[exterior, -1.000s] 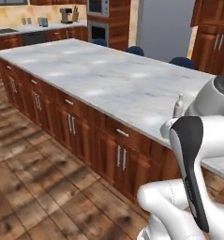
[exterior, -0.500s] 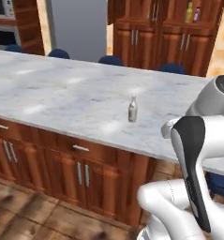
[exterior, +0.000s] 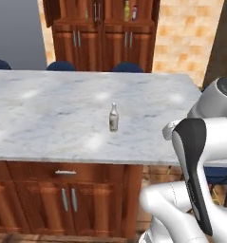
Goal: Sort all alcoholic drinks to one cabinet, and non-alcoholic drinks to the other.
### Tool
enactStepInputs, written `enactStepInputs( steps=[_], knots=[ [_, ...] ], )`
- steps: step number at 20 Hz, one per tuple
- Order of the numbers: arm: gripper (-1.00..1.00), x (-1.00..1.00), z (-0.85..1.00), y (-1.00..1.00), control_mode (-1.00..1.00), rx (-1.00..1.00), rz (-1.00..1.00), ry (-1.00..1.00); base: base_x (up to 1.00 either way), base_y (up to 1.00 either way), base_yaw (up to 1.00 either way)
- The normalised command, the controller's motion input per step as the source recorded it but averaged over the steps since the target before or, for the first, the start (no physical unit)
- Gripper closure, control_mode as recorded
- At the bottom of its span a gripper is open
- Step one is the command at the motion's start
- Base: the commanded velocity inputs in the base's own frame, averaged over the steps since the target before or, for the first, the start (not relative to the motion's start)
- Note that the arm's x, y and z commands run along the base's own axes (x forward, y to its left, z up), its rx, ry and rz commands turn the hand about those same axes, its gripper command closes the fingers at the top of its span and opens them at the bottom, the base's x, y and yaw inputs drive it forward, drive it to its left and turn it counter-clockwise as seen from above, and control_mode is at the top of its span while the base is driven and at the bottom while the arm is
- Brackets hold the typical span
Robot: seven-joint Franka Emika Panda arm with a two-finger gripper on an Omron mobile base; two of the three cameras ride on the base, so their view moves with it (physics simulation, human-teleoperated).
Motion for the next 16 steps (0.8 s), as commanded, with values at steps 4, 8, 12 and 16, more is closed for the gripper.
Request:
enactStepInputs(
  steps=[4,8,12,16],
  knots=[
    [-1.00,0.00,0.00,0.00,1.00,0.00,0.00,0.00,0.49,0.37,-0.50],
    [-1.00,0.00,0.00,0.00,1.00,0.00,0.00,0.00,0.32,0.64,-0.35],
    [-1.00,0.00,0.00,0.00,1.00,0.00,0.00,0.00,0.14,0.64,-0.22],
    [-1.00,0.00,0.00,0.00,1.00,0.00,0.00,0.00,0.14,0.44,-0.15]
  ],
)
